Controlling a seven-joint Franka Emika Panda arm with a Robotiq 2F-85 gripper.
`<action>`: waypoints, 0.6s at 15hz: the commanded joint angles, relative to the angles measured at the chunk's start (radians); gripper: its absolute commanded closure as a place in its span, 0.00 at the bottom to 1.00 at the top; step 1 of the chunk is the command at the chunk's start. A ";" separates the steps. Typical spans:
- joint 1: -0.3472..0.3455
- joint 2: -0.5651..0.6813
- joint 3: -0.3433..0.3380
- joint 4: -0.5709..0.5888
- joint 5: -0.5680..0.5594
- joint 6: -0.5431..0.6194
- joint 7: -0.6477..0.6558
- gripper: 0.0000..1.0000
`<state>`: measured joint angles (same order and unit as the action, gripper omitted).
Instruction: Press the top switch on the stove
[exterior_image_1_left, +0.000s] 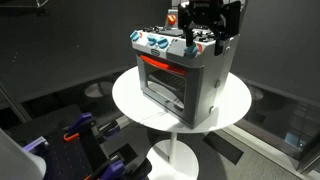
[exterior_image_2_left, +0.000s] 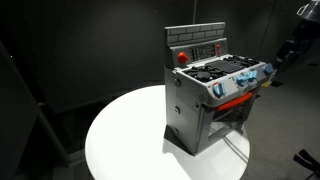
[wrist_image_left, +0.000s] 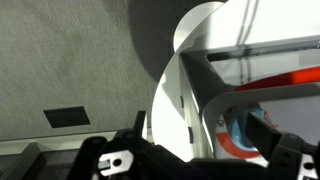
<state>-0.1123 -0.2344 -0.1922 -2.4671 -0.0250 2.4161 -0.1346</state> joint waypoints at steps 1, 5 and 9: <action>-0.010 0.000 0.010 0.002 0.003 -0.002 -0.002 0.00; -0.010 -0.002 0.013 0.006 0.002 0.001 0.003 0.00; -0.008 -0.019 0.015 0.026 0.014 0.001 0.007 0.00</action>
<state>-0.1123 -0.2357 -0.1871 -2.4608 -0.0243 2.4162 -0.1334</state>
